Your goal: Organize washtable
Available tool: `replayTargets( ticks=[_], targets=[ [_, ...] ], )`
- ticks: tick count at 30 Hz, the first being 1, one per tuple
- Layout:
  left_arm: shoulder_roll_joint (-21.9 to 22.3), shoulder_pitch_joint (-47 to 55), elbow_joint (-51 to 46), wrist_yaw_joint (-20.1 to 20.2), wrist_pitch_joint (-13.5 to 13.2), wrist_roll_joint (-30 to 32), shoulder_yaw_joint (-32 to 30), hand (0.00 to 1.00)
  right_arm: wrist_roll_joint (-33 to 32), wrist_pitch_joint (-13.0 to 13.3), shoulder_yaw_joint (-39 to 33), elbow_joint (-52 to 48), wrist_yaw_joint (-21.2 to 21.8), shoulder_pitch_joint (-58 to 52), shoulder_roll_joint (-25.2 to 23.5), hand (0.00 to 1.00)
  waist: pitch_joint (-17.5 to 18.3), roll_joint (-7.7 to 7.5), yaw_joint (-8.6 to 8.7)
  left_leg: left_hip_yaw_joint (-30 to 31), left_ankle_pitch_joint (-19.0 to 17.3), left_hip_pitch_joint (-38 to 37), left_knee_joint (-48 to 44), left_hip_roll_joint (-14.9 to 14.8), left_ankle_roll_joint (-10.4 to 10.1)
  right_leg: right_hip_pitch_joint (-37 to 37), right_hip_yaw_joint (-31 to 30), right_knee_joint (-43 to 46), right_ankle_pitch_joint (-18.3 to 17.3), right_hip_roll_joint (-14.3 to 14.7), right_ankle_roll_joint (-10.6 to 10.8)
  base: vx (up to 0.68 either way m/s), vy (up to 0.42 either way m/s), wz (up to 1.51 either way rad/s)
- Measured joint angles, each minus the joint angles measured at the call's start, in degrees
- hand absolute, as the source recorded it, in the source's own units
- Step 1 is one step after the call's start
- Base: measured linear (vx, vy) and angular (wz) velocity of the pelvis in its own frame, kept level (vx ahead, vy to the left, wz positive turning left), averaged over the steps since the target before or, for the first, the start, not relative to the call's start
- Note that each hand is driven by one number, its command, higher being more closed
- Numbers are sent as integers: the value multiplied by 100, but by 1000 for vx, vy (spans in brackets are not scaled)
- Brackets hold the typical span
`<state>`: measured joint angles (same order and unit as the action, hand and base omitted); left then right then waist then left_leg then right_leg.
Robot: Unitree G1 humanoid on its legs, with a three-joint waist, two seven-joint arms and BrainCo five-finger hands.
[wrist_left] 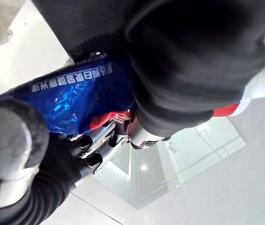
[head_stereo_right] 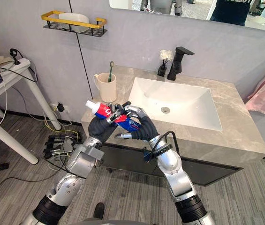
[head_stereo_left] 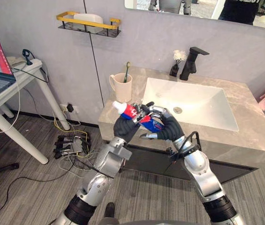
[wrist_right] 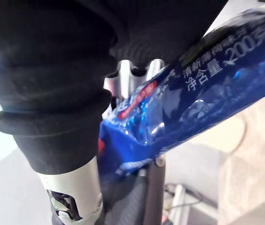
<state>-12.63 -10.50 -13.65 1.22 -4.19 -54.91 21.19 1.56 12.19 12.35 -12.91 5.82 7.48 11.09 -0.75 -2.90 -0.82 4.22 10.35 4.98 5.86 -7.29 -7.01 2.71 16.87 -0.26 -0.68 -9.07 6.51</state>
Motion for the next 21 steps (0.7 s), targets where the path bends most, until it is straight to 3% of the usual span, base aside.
replayTargets(
  ticks=[1,2,5,8,16,21],
  targets=[
    [28,-9,47,-5,-14,6,-174,100,-16,-5,-227,-9,-78,0,-62,0,0,0,6,-13,-1,-8,0,0,0,0,-13,-3,5,-2,7,-1,-17,-13],
    [24,-30,221,-48,-112,100,-645,100,-128,-19,-960,-67,-357,2,-123,0,2,6,12,-49,-6,-29,0,-3,5,0,-51,-15,15,-3,5,-4,-11,-11],
    [-189,-33,467,-189,-303,164,-1231,100,-220,-29,-1917,-347,-741,4,76,0,3,7,24,-110,-17,-41,0,-7,11,0,-100,-72,45,-1,-7,-5,-11,-11],
    [-463,-45,513,-260,-380,184,-1409,100,-253,-5,-2073,-687,-842,7,202,0,12,7,104,-154,-28,-49,0,-7,15,0,-134,-108,62,-4,-16,5,-6,-6],
    [-459,-83,549,-245,-377,346,-1458,100,-271,1,-2471,-728,-846,17,458,0,98,49,157,-269,-48,-75,2,-13,13,-5,-240,-194,129,-2,-24,-3,-7,-6],
    [-461,-87,802,-271,-392,400,-1663,100,-901,53,-3075,-702,-1151,16,486,0,157,100,251,-278,-60,-76,3,-13,1,-11,-251,-197,130,-4,-23,-2,-1,-1]
  ],
)
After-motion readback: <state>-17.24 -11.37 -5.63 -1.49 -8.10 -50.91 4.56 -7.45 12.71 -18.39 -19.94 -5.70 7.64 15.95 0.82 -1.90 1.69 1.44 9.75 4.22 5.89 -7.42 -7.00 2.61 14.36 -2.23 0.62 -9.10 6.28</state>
